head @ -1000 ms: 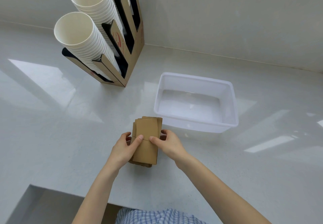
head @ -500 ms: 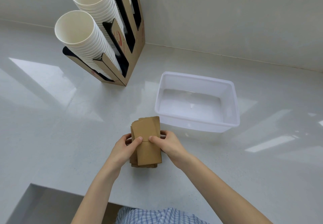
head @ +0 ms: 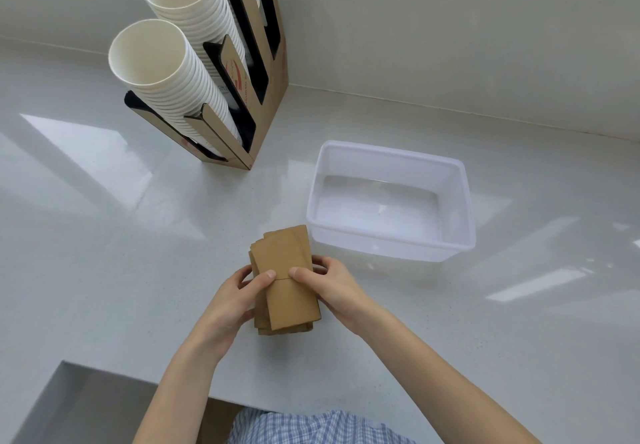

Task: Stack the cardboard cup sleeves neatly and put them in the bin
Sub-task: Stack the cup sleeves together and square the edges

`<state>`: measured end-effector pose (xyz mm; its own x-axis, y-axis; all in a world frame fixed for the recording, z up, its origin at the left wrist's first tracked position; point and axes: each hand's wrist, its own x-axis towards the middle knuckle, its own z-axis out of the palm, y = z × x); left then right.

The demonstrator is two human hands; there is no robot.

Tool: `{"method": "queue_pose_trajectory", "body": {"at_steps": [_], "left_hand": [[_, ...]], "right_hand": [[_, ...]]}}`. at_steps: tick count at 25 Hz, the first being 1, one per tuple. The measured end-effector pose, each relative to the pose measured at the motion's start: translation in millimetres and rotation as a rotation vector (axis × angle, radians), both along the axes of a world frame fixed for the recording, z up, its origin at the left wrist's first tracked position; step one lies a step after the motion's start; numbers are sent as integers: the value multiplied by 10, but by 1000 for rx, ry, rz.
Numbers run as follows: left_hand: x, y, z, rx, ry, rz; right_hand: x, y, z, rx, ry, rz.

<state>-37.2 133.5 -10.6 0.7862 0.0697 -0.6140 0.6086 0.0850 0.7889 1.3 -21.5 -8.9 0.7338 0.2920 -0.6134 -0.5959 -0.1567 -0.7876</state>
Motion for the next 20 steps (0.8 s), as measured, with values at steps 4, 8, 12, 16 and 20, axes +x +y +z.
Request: {"method": "queue_pose_trajectory", "body": {"at_steps": [4,8,12,16,20], "left_hand": [[-46,14,3,-39,-15,-17],[-42,8,4,-22,-31,-68],[-49,21,-4,-18,-74,-149],[-71,12,35,35,-144,-249],[-28,-96,95,39,-208,-323]], "right_hand": [[-27,-4,-27,30,10,44],[-63,-95,-74,126,-4,85],[-99,-195,-97,146,-60,106],[-123,-316,-35,68,-166,183],[-148,-477,47,21,-273,191]]}}
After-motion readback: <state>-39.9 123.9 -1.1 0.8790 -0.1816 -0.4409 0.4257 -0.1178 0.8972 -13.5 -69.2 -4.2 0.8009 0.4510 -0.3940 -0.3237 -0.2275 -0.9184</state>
